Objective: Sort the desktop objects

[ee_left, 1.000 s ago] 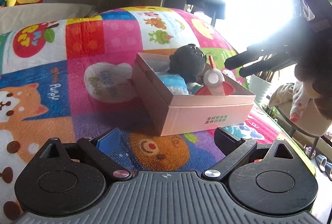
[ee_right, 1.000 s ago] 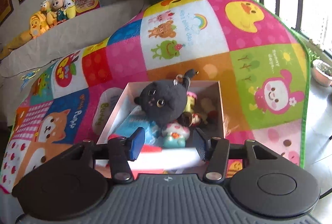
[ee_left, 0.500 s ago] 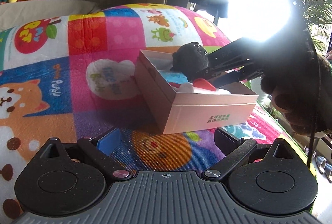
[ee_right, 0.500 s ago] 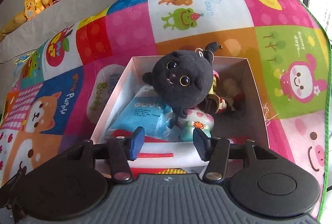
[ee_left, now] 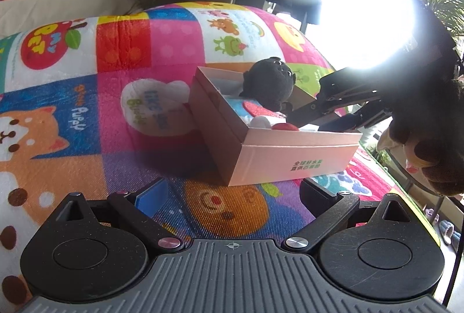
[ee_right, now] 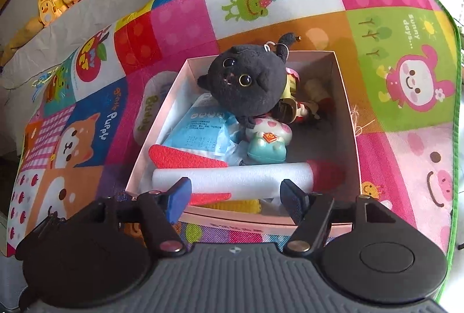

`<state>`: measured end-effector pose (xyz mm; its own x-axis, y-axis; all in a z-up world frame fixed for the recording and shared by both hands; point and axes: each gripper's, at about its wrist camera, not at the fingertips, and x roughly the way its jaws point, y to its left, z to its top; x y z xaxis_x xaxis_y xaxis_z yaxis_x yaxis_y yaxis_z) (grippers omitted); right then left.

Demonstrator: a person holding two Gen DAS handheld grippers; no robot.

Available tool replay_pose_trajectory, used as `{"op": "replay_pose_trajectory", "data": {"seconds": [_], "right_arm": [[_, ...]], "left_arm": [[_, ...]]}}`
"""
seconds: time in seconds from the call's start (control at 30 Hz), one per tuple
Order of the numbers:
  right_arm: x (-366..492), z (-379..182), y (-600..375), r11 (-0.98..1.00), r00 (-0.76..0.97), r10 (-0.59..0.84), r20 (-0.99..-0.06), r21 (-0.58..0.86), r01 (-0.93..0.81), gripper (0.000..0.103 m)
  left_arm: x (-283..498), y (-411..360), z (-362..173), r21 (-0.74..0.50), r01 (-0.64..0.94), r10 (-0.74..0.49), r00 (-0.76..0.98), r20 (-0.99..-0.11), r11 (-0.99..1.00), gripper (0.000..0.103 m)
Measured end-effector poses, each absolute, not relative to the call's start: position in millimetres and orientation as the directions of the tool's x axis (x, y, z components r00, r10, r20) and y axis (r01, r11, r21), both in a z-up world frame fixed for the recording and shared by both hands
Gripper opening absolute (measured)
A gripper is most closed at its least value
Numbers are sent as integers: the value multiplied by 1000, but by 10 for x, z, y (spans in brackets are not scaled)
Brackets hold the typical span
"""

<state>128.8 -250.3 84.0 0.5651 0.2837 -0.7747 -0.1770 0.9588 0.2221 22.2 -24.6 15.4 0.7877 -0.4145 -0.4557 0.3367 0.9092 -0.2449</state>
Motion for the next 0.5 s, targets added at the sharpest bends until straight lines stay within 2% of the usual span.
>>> {"op": "replay_pose_trajectory", "data": {"seconds": [0.07, 0.3, 0.4, 0.47, 0.5], "right_arm": [[1350, 772, -2492, 953, 556, 301, -774, 258, -156, 68], [1410, 741, -2392, 961, 592, 277, -757, 222, -164, 67], [1310, 948, -2443, 961, 637, 274, -721, 187, -202, 67], [1274, 1162, -2548, 965, 697, 260, -668, 172, -195, 70], [1284, 1267, -2618, 968, 732, 248, -635, 177, -175, 76]], "left_arm": [[228, -249, 147, -243, 332, -410, 786, -462, 911, 100], [243, -241, 140, -245, 325, -405, 784, -470, 913, 100], [239, -246, 142, -242, 327, -405, 785, -469, 914, 100], [239, -250, 143, -240, 327, -404, 785, -469, 914, 100], [238, -251, 143, -240, 326, -404, 786, -469, 914, 100]]}}
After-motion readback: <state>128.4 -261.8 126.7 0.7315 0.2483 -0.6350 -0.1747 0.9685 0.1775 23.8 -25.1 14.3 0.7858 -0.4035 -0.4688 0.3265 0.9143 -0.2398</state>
